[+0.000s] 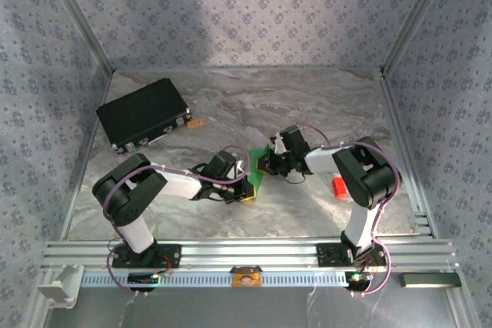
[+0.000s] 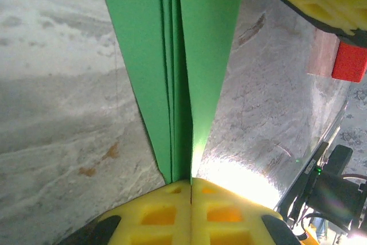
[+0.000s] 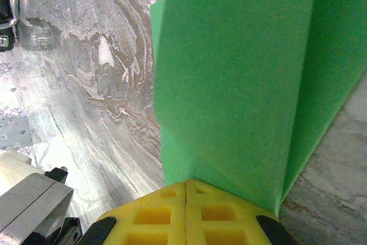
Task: Fold a paper plane with a square sheet of paper (pick it up from the middle)
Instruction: Fold the wing for the fifth time at the center of the table.
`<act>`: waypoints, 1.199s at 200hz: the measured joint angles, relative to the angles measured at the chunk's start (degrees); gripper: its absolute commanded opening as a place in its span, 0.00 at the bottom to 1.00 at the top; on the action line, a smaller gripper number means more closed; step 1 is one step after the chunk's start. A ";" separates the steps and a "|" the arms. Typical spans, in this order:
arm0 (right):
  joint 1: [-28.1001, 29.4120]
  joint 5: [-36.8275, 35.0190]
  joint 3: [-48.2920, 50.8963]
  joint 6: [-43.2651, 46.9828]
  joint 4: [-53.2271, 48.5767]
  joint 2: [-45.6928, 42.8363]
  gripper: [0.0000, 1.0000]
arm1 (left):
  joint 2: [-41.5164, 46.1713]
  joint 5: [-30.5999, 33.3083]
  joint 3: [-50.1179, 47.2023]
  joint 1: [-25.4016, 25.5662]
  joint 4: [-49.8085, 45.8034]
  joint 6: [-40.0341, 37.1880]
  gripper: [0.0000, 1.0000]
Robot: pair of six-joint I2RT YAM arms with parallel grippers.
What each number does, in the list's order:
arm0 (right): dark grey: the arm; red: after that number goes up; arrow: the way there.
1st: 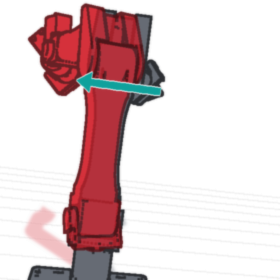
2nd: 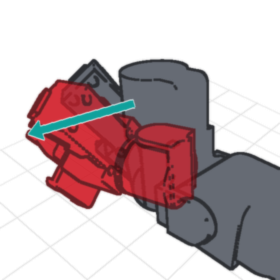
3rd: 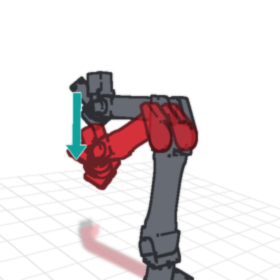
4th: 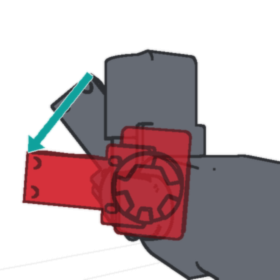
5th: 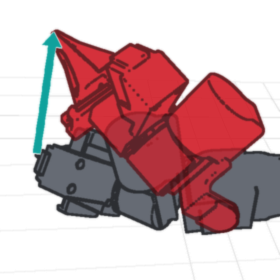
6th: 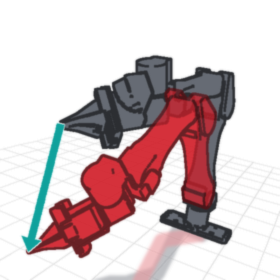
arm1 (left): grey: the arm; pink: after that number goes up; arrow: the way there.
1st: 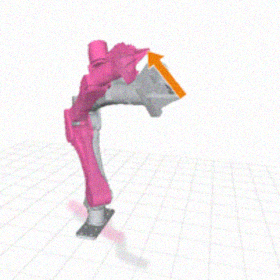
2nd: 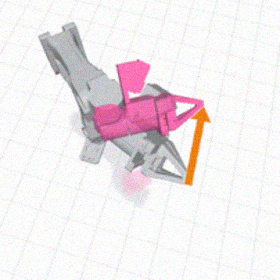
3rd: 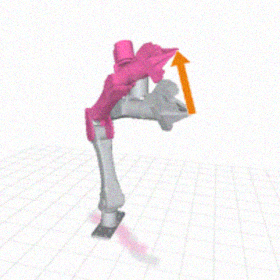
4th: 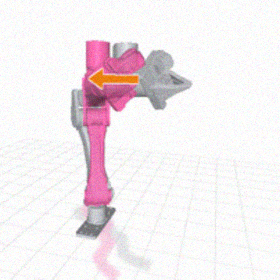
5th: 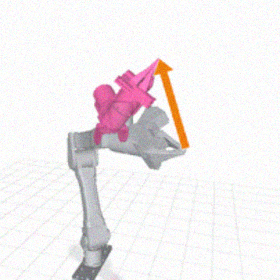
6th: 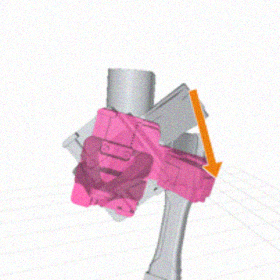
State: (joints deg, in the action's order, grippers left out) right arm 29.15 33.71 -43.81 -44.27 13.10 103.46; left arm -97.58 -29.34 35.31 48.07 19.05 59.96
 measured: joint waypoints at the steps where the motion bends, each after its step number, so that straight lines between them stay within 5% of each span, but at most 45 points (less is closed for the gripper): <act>1: 0.00 -0.02 0.00 0.00 0.00 -0.02 0.07 | 0.00 0.00 0.00 0.00 0.00 -0.02 0.00; 44: 0.52 -1.01 0.00 -0.02 -1.16 -0.68 0.07 | 0.42 -0.44 -0.20 0.09 -0.81 -0.52 0.08; 113: 1.18 -2.08 0.50 -0.09 -2.27 -1.68 0.07 | 2.03 -0.52 -1.42 0.37 -2.36 -1.49 0.03; 164: 1.40 -2.93 1.20 -0.96 -2.19 -2.36 0.07 | 5.16 -0.76 -3.65 1.01 -3.06 -1.97 0.19; 240: 1.66 -4.09 1.73 -2.67 -2.21 -3.10 0.07 | 16.00 2.08 -2.64 0.15 -7.65 -4.20 0.09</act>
State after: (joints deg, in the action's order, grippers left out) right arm 30.81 29.63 -42.09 -46.94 10.90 100.36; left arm -81.58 -27.27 32.67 48.23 11.40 55.77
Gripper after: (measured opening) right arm 0.069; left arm 0.105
